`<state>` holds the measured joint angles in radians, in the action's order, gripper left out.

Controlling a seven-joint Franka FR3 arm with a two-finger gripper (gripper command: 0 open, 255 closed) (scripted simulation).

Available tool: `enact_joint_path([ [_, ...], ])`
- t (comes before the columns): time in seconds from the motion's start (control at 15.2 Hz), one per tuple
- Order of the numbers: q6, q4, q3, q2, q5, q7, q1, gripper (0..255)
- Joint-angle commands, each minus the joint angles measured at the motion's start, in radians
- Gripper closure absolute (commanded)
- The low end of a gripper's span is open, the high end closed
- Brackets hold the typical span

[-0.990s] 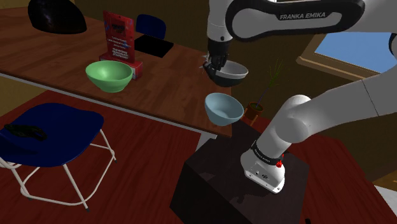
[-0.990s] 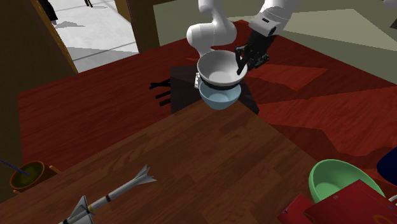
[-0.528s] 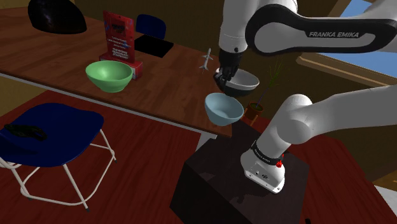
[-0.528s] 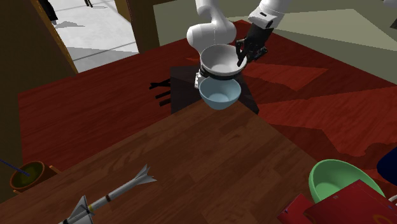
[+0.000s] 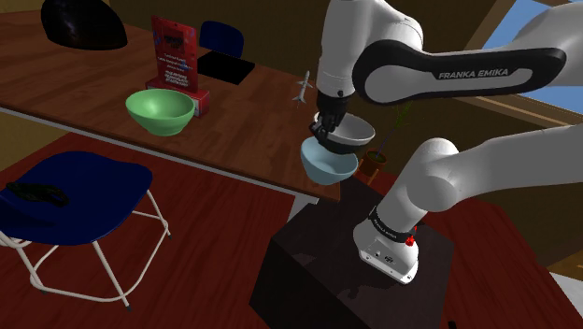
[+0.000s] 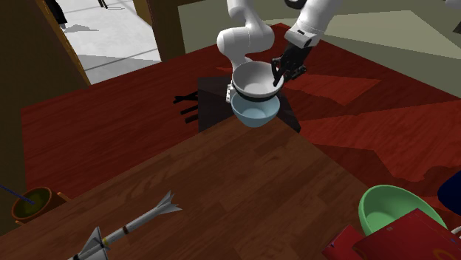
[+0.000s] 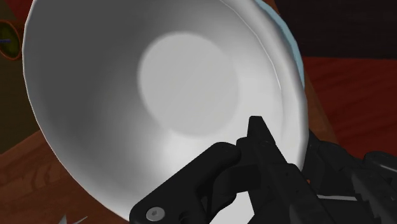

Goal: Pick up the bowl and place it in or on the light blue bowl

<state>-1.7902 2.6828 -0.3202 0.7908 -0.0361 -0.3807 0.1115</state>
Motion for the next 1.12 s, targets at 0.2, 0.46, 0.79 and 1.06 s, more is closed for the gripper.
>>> enact_joint_path([
  [0.2,-0.075,0.054,-0.014,-0.022,0.006,-0.018,0.002,255],
  [0.46,-0.093,0.067,-0.018,-0.028,0.008,-0.022,0.003,255],
  [0.79,-0.093,0.067,-0.018,-0.028,0.008,-0.022,0.002,255],
  [1.06,-0.093,0.067,-0.018,-0.028,0.008,-0.022,0.002,0],
])
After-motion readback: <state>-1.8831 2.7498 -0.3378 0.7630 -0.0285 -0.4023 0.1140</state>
